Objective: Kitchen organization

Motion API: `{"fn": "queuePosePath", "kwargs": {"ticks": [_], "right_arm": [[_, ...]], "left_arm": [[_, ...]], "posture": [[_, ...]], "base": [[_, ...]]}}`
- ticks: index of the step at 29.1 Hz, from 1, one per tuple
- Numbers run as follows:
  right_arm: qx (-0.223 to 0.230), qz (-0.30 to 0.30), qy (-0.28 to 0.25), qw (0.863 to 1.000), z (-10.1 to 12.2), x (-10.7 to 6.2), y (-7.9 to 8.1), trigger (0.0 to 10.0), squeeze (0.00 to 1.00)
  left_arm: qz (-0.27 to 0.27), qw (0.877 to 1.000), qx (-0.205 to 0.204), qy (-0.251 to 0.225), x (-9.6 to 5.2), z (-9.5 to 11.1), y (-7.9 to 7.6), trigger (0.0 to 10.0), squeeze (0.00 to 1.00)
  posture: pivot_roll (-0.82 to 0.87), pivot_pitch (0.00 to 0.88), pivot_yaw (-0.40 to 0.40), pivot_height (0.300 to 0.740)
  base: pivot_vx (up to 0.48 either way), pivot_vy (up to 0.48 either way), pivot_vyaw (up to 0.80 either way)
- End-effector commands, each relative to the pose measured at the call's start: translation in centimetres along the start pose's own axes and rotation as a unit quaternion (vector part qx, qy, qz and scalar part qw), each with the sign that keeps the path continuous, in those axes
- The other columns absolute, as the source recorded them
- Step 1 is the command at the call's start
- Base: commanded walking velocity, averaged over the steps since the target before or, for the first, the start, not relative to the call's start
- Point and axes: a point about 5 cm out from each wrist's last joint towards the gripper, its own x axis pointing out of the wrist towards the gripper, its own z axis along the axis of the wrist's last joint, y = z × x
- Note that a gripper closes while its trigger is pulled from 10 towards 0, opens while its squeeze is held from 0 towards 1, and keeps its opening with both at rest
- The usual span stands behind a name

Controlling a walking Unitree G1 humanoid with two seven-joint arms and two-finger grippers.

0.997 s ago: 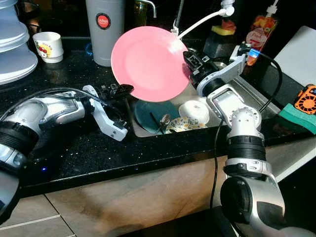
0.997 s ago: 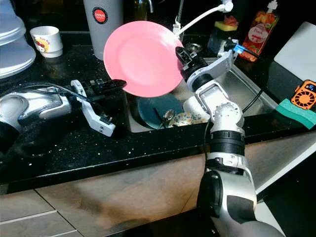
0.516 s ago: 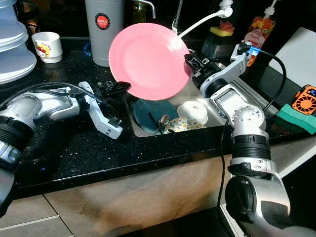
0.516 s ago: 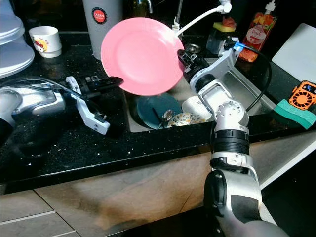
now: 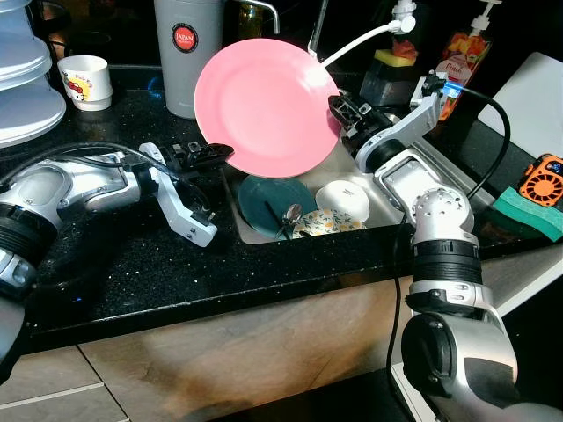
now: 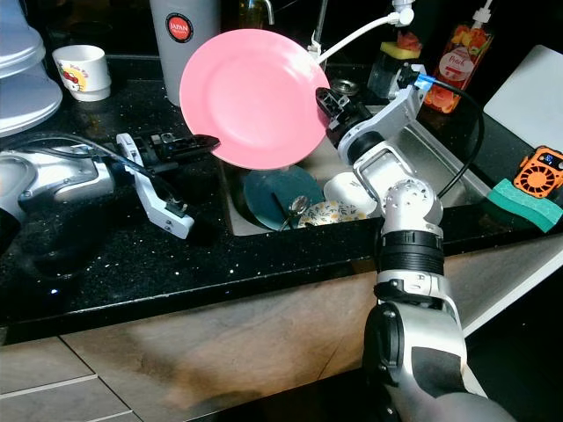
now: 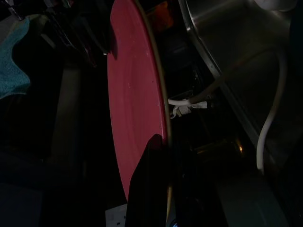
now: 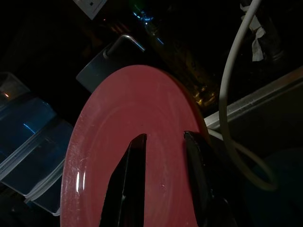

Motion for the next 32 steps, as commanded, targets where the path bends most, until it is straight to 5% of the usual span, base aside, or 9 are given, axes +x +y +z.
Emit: {"fn": "queuePosePath", "kwargs": {"ticks": [1, 32], "right_arm": [[-0.019, -0.007, -0.013, 1.0, 0.9, -0.2, -0.4, 10.0, 0.0], [-0.018, -0.001, -0.012, 1.0, 0.7, -0.4, -0.6, 10.0, 0.0]], "left_arm": [[0.006, 1.0, 0.014, 0.003, -0.5, -0.7, 0.8, 10.0, 0.0], [0.014, 1.0, -0.001, 0.003, 0.0, -0.5, 1.0, 10.0, 0.0]], "posture": [[0.22, 0.023, -0.139, 0.74], [0.22, 0.024, -0.135, 0.74]], "base": [[0.0, 0.0, 0.0], [0.0, 0.0, 0.0]]}}
